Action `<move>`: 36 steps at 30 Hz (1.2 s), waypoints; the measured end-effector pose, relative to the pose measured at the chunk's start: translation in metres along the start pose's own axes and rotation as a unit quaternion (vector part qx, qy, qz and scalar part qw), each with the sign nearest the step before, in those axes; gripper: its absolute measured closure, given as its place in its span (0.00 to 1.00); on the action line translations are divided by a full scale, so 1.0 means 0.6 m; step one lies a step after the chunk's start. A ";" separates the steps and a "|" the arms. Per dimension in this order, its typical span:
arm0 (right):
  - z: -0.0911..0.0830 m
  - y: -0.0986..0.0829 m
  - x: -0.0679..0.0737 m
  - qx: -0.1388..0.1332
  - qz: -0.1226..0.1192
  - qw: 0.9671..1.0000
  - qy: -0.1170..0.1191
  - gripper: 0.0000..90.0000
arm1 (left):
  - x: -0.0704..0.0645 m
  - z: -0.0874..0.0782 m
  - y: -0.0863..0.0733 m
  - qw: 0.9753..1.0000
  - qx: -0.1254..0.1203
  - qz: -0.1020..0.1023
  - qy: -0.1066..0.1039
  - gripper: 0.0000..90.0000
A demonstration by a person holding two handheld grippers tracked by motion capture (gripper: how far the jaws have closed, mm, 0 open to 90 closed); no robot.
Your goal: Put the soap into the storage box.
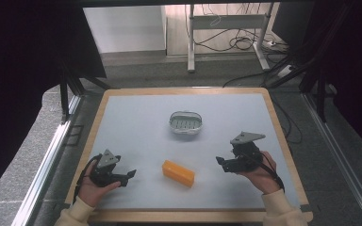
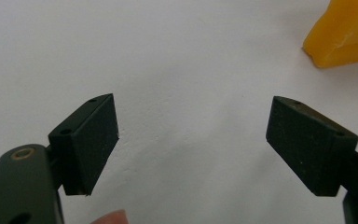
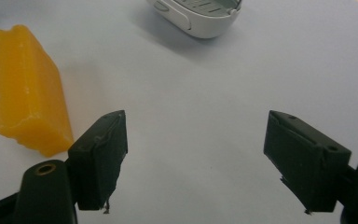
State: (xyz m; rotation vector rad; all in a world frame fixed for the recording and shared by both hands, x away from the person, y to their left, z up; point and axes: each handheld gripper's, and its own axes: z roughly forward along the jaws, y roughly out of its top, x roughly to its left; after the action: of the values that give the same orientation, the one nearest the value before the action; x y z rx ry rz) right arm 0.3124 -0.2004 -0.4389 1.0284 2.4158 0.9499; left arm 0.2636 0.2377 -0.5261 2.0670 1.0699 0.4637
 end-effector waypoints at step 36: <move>0.026 0.059 0.074 0.018 -0.067 0.996 0.057 0.29 | 0.000 0.001 0.000 1.000 0.002 0.001 0.004 0.19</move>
State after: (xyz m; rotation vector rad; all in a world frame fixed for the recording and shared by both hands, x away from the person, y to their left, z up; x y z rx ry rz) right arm 0.3082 -0.1429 -0.4278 0.8331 2.5673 0.9456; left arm 0.2641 0.2372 -0.5265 2.0722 1.0735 0.4717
